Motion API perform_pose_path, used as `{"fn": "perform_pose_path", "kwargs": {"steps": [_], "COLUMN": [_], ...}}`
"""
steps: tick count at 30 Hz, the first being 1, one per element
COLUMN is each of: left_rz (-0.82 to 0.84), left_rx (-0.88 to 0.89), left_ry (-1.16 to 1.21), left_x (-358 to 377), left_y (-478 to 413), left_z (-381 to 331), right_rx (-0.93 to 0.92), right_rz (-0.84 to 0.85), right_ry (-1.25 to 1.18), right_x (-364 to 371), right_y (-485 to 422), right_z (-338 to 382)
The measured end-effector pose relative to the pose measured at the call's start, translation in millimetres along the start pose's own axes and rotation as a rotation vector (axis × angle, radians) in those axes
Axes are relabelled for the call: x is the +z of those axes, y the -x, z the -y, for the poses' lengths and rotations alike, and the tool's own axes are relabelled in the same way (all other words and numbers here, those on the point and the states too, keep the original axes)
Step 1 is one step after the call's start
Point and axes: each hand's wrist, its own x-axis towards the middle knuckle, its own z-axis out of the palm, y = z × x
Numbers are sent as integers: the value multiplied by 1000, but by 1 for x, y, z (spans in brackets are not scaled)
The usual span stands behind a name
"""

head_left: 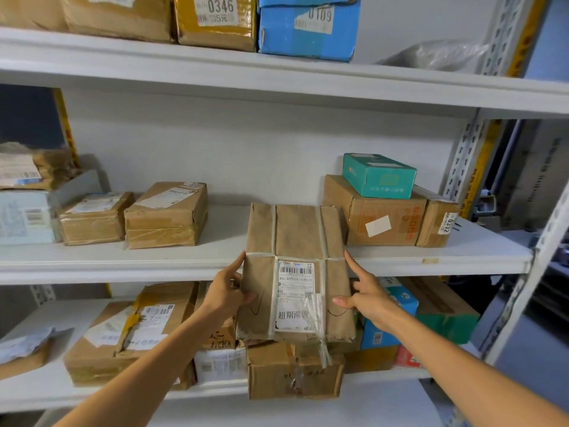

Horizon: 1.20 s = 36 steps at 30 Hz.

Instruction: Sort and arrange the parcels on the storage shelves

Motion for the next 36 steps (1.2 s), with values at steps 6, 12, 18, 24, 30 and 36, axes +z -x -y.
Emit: {"fn": "perform_pose_path", "kwargs": {"steps": [6,12,18,24,30,36], "left_rz": [46,79,243,504,750,1007], "left_rx": [152,285,338,468,625,665], "left_ry": [68,53,88,152,255,304], "left_x": [3,29,108,220,336,441], "left_y": [10,7,3,8,25,86], "left_z": [-13,-32,-35,-73,-126,-154], "right_rx": [-125,-171,-192,-166,-117,59], "right_rz": [-155,-287,-447,-788,-1067,-1381], "right_ry": [25,65,190,188,210,358], "right_x": [-6,-31,-85,-154,-217,-242], "right_y": [14,43,102,182,263,362], "right_z": [5,13,-11,-45,-59,-67]}}
